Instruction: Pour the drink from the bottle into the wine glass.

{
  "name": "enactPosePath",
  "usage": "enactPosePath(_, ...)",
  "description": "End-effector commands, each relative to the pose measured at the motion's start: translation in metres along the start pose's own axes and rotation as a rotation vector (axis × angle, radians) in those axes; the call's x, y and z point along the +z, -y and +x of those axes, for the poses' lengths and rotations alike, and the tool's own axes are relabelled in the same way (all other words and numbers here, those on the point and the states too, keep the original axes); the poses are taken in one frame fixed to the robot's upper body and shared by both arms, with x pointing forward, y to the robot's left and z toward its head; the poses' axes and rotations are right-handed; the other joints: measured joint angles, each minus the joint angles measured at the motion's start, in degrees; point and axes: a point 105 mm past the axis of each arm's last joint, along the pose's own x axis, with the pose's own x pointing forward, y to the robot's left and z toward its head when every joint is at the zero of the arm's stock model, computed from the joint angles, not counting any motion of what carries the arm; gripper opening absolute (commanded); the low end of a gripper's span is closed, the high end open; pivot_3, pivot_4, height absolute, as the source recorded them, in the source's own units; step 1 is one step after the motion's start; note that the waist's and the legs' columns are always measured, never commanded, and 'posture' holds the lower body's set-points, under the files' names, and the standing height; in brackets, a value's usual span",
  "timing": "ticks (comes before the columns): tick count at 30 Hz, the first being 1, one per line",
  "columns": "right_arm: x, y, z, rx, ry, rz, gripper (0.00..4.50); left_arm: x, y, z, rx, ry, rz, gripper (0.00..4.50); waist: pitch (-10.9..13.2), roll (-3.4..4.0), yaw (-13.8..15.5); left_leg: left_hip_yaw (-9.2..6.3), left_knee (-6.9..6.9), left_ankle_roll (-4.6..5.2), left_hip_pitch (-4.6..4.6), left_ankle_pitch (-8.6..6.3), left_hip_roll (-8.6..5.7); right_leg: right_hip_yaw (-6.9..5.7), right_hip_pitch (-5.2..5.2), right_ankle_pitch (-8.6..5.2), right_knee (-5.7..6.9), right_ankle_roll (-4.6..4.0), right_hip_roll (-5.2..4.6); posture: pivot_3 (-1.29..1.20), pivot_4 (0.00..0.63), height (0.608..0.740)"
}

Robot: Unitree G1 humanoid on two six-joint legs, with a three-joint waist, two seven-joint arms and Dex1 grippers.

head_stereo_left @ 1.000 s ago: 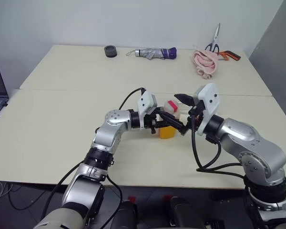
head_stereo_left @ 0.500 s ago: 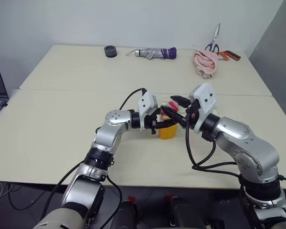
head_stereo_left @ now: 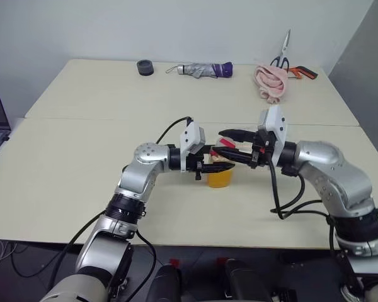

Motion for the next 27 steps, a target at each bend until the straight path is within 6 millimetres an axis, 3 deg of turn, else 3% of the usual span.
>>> enactPosePath(1, -0.009, 0.008, -0.015, 0.098, -0.09, -0.014, 1.85, 0.036, -0.005, -0.004, -0.018, 0.063, 0.117, 1.87, 0.04, 0.03, 0.05, 0.0, 0.01, 0.0, 0.0, 0.0, 0.0, 0.0, 0.0, 0.0, 0.01, 0.0, -0.01, 0.0, 0.15, 0.74)
enactPosePath(4, -0.005, 0.013, -0.018, 0.045, -0.059, -0.017, 1.85, 0.033, -0.009, -0.006, 0.013, 0.062, 0.104, 1.87, 0.04, 0.03, 0.12, -0.03, -0.02, 0.0, -0.02, 0.0, 0.0, -0.03, 0.0, 0.0, -0.04, -0.01, -0.01, 0.0, 0.15, 0.74)
enactPosePath(8, 0.008, 0.014, -0.029, -0.105, 0.051, 0.009, 3.2, 0.033, -0.014, -0.005, 0.067, 0.085, 0.061, 1.87, 0.05, 0.02, 0.38, -0.06, -0.01, 0.0, -0.12, -0.01, -0.03, -0.05, 0.0, 0.0, -0.12, -0.02, -0.1, 0.0, 0.15, 0.74)
enactPosePath(12, 0.019, -0.005, -0.035, -0.214, 0.098, 0.012, 4.49, 0.028, -0.017, -0.003, 0.094, 0.07, 0.054, 1.87, 0.07, 0.06, 0.36, -0.02, 0.0, 0.0, -0.13, 0.0, -0.09, -0.03, -0.03, -0.01, -0.08, 0.0, -0.18, 0.0, 0.15, 0.74)
enactPosePath(16, 0.021, -0.021, -0.029, -0.4, 0.116, 0.054, 4.5, 0.023, -0.022, 0.001, 0.122, 0.055, 0.053, 1.87, 0.07, 0.06, 0.21, -0.08, -0.02, 0.0, -0.11, 0.0, -0.05, -0.04, -0.02, -0.02, -0.04, 0.01, -0.12, 0.0, 0.15, 0.74)
enactPosePath(21, 0.022, -0.026, -0.01, -0.618, 0.122, 0.048, 4.5, 0.02, -0.026, 0.004, 0.125, 0.039, 0.048, 1.87, 0.07, 0.07, -0.03, -0.02, 0.03, -0.02, -0.03, 0.01, -0.05, 0.05, -0.05, -0.03, 0.15, 0.03, -0.08, 0.0, 0.15, 0.74)
enactPosePath(23, 0.022, -0.019, -0.004, -0.776, 0.153, 0.107, 4.5, 0.019, -0.027, 0.006, 0.119, 0.029, 0.056, 1.87, 0.06, 0.06, 0.01, -0.04, 0.03, -0.03, -0.02, 0.01, -0.05, 0.04, -0.06, -0.05, 0.19, 0.05, -0.05, 0.0, 0.15, 0.74)
enactPosePath(27, 0.017, -0.014, 0.0, -0.874, 0.129, 0.143, 4.5, 0.018, -0.029, 0.009, 0.11, 0.022, 0.066, 1.87, 0.07, 0.07, 0.1, -0.04, 0.04, -0.04, -0.05, 0.02, -0.05, 0.05, -0.09, -0.04, 0.21, 0.04, -0.05, 0.0, 0.15, 0.74)
